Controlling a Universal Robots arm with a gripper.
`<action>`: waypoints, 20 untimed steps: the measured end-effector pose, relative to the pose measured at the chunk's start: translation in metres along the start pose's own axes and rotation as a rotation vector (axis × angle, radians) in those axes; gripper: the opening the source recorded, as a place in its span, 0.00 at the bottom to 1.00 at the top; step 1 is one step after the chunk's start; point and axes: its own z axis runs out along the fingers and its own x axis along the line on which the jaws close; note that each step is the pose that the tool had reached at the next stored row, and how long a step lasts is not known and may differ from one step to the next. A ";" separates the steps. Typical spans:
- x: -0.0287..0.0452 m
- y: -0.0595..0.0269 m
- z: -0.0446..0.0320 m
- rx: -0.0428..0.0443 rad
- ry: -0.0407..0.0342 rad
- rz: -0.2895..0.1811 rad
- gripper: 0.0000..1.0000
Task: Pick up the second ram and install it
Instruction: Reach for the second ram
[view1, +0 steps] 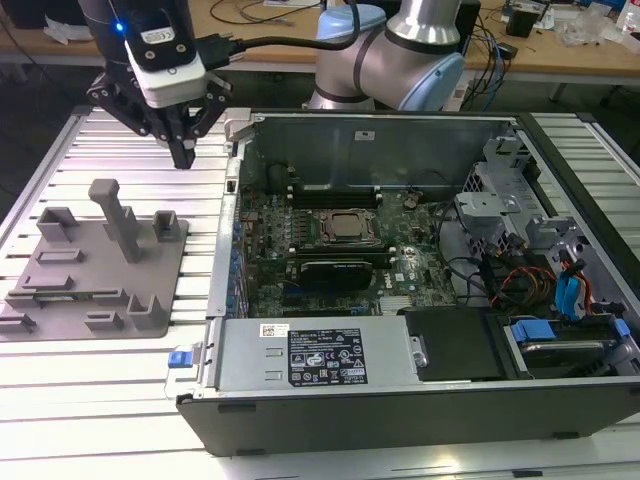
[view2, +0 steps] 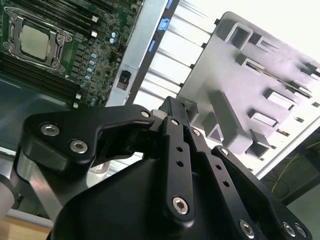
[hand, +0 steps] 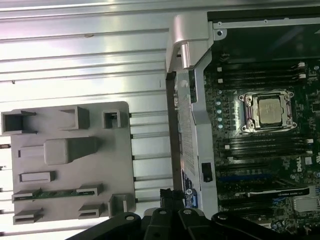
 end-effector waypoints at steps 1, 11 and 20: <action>0.0007 -0.0001 0.0001 0.0001 0.0001 0.000 0.08; 0.0231 -0.0020 0.0043 0.0002 0.0000 0.000 0.08; 0.0492 -0.0041 0.0093 0.0001 -0.0001 0.000 0.08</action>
